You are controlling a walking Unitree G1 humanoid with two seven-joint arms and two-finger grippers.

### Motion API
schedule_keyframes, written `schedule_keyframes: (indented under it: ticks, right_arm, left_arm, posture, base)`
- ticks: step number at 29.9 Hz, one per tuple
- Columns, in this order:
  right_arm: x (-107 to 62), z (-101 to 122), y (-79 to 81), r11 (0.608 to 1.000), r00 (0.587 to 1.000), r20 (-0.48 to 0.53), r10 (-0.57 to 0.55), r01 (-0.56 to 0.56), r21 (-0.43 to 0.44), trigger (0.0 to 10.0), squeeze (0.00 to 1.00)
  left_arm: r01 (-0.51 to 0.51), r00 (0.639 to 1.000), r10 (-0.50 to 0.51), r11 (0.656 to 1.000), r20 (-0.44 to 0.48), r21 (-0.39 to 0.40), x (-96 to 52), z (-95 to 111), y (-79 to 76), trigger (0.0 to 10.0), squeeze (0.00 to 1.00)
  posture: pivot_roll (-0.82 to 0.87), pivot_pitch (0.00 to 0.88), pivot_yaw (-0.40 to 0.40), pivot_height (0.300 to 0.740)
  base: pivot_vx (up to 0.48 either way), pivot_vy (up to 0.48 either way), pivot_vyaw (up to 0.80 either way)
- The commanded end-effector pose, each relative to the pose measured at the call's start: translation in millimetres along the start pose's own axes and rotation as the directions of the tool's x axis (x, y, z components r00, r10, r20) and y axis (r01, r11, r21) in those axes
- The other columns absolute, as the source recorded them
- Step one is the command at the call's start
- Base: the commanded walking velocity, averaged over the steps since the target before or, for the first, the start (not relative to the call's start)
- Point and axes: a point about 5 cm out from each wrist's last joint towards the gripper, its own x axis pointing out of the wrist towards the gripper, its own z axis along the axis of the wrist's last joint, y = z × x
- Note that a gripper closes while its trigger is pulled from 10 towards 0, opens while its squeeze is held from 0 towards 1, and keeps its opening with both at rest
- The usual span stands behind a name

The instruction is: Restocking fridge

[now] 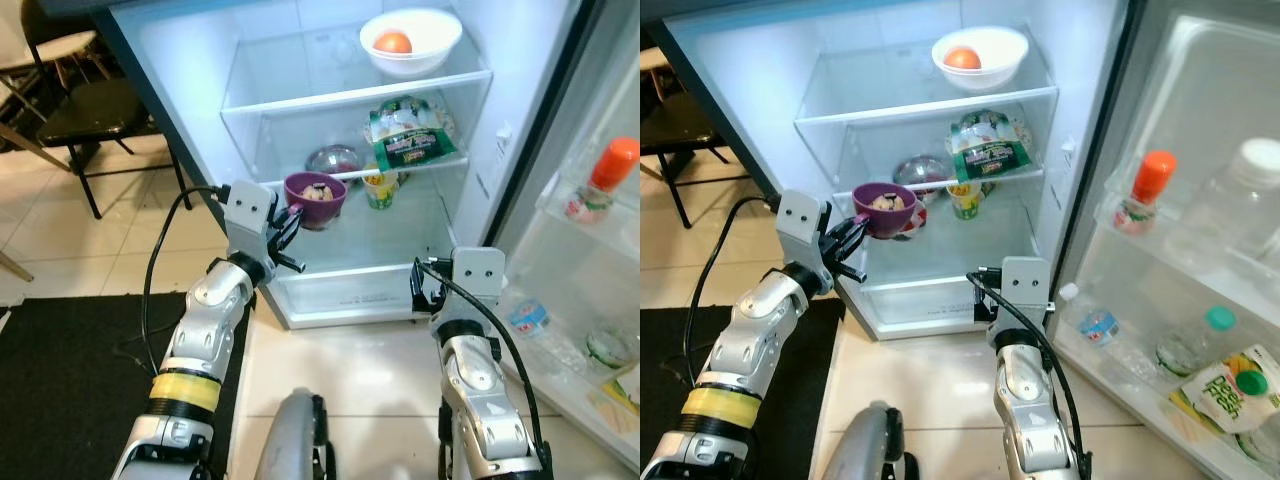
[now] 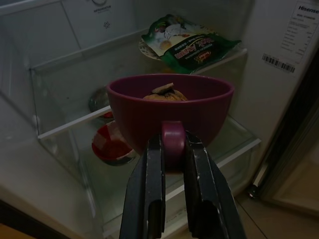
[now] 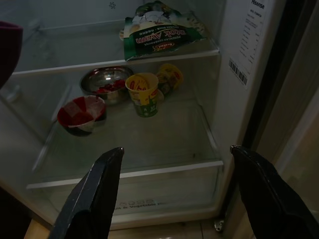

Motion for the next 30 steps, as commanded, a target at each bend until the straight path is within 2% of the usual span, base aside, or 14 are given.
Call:
schedule_keyframes:
  ticks: [1, 21, 28, 30]
  right_arm:
    - [-1.2, -4, 4.8, 1.0, 1.0, -0.017, 0.019, -0.019, -0.005, 10.0, 0.0]
    - [-2.1, 1, 8.4, 0.999, 0.999, 0.003, 0.047, -0.047, 0.006, 10.0, 0.0]
    - [-0.6, 9, 12.3, 0.998, 0.998, 0.039, 0.057, -0.057, 0.024, 10.0, 0.0]
    - [0.4, 15, 13.4, 0.998, 0.996, 0.06, 0.061, -0.063, 0.024, 10.0, 0.0]
  left_arm:
    - [-0.032, 0.999, 0.032, 0.999, 0.009, -0.004, -2.4, 3, 6.7, 10.0, 0.0]
    - [-0.079, 0.997, 0.079, 0.997, -0.005, 0.012, -3.5, 3, 9.8, 10.0, 0.0]
    - [-0.079, 0.995, 0.077, 0.996, 0.056, 0.046, 3.4, 16, 11.5, 10.0, 0.0]
    - [-0.087, 0.992, 0.081, 0.995, 0.094, 0.053, 12.1, 28, 17.9, 10.0, 0.0]
  posture:
    - [0.01, 0.28, 0.185, 0.595]
    - [0.02, 0.29, 0.183, 0.595]
    - [0.01, 0.295, 0.189, 0.595]
    - [0.0, 0.302, 0.191, 0.595]
  base:
    - [0.0, 0.0, 0.0]
    - [0.0, 0.0, 0.0]
    - [0.0, 0.0, 0.0]
    - [0.0, 0.0, 0.0]
